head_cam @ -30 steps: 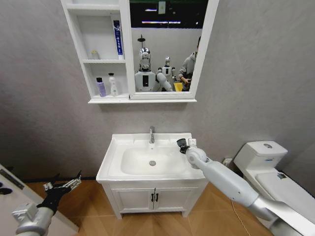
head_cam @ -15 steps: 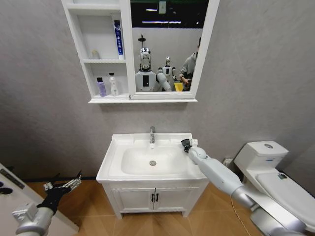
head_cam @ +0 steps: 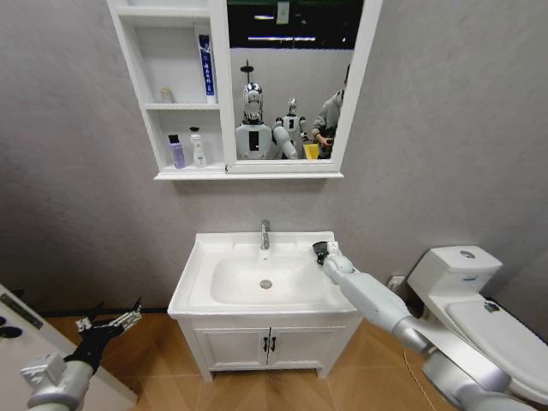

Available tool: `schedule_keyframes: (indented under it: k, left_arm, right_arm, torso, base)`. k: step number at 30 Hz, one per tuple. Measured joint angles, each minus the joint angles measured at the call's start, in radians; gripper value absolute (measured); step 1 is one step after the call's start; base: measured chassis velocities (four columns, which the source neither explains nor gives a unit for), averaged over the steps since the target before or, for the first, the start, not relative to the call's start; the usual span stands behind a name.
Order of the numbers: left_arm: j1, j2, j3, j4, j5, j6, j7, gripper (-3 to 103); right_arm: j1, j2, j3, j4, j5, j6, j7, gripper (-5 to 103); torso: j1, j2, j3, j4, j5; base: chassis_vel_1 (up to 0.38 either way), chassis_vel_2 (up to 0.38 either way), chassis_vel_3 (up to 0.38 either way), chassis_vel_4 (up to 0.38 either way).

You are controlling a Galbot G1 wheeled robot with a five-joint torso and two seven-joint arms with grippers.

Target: Move facial cleanser and shampoo from washbasin to cabinet, then wipe washbasin with towel.

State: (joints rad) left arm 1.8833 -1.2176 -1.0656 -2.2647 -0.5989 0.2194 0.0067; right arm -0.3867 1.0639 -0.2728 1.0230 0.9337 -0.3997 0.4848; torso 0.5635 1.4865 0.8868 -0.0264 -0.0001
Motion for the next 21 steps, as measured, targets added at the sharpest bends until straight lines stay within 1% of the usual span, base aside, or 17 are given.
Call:
schedule_keyframes:
  k: [3, 4, 6, 7, 10, 12, 13, 14, 16, 18, 19, 20, 21]
  left_arm:
    - [0.0, 0.0, 0.0, 0.0, 0.0, 0.0, 0.0, 100]
    - [0.0, 0.0, 0.0, 0.0, 0.0, 0.0, 0.0, 100]
    - [0.0, 0.0, 0.0, 0.0, 0.0, 0.0, 0.0, 100]
    - [0.0, 0.0, 0.0, 0.0, 0.0, 0.0, 0.0, 100]
    - [0.0, 0.0, 0.0, 0.0, 0.0, 0.0, 0.0, 100]
    - [0.0, 0.0, 0.0, 0.0, 0.0, 0.0, 0.0, 100]
    - [0.0, 0.0, 0.0, 0.0, 0.0, 0.0, 0.0, 100]
    - [0.0, 0.0, 0.0, 0.0, 0.0, 0.0, 0.0, 100]
    - [0.0, 0.0, 0.0, 0.0, 0.0, 0.0, 0.0, 100]
    - [0.0, 0.0, 0.0, 0.0, 0.0, 0.0, 0.0, 100]
    - [0.0, 0.0, 0.0, 0.0, 0.0, 0.0, 0.0, 100]
    - [0.0, 0.0, 0.0, 0.0, 0.0, 0.0, 0.0, 100]
    - [0.0, 0.0, 0.0, 0.0, 0.0, 0.0, 0.0, 100]
  right_arm:
    - [-0.002, -0.01, -0.002, 0.003, -0.012, 0.021, -0.016, 41]
    - [-0.002, -0.01, -0.002, 0.003, -0.012, 0.021, -0.016, 41]
    - [-0.002, -0.02, -0.005, 0.013, -0.012, 0.025, -0.017, 52]
    - [-0.002, -0.02, -0.005, 0.013, -0.012, 0.025, -0.017, 52]
    - [-0.001, -0.03, -0.009, 0.027, -0.01, 0.03, -0.014, 69]
    - [-0.001, -0.034, -0.01, 0.035, -0.009, 0.031, -0.012, 69]
    - [-0.005, -0.039, -0.009, 0.053, -0.008, 0.033, -0.01, 74]
    - [-0.012, -0.046, -0.008, 0.076, -0.005, 0.034, -0.008, 85]
    - [-0.018, -0.053, -0.007, 0.097, -0.005, 0.034, -0.005, 85]
    - [-0.032, -0.065, -0.003, 0.14, -0.007, 0.044, 0.004, 95]
    - [-0.032, -0.065, -0.003, 0.14, -0.007, 0.044, 0.004, 95]
    - [-0.041, -0.073, 0.001, 0.165, -0.01, 0.054, 0.01, 99]
    - [-0.047, -0.077, 0.004, 0.179, -0.012, 0.058, 0.013, 100]
  torso:
    - [0.0, 0.0, 0.0, -0.0001, 0.0001]
    - [0.0, 0.0, 0.0, -0.0001, 0.0001]
    - [0.0, 0.0, 0.0, 0.0, 0.0001]
    - [0.0, 0.0, 0.0, 0.0, 0.0001]
    - [0.0, 0.0, 0.0, -0.0001, 0.0002]
    - [0.0, 0.0, 0.0, -0.0001, 0.0001]
    - [0.0, 0.0, 0.0, 0.0, 0.0]
    - [0.0, 0.0, 0.0, 0.0, 0.0001]
    - [0.0, 0.0, 0.0, 0.0, 0.0002]
    - [0.0, 0.0, 0.0, -0.0001, 0.0]
    - [0.0, 0.0, 0.0, -0.0001, 0.0]
    - [0.0, 0.0, 0.0, 0.0, 0.0001]
    - [0.0, 0.0, 0.0, 0.0, 0.0002]
  base:
    - [0.0, 0.0, 0.0, 0.0]
    - [0.0, 0.0, 0.0, 0.0]
    - [0.0, 0.0, 0.0, 0.0]
    - [0.0, 0.0, 0.0, 0.0]
    - [0.0, 0.0, 0.0, 0.0]
    - [0.0, 0.0, 0.0, 0.0]
    - [0.0, 0.0, 0.0, 0.0]
    - [0.0, 0.0, 0.0, 0.0]
    - [0.0, 0.0, 0.0, 0.0]
    - [0.0, 0.0, 0.0, 0.0]
    - [0.0, 0.0, 0.0, 0.0]
    - [0.0, 0.0, 0.0, 0.0]
    - [0.0, 0.0, 0.0, 0.0]
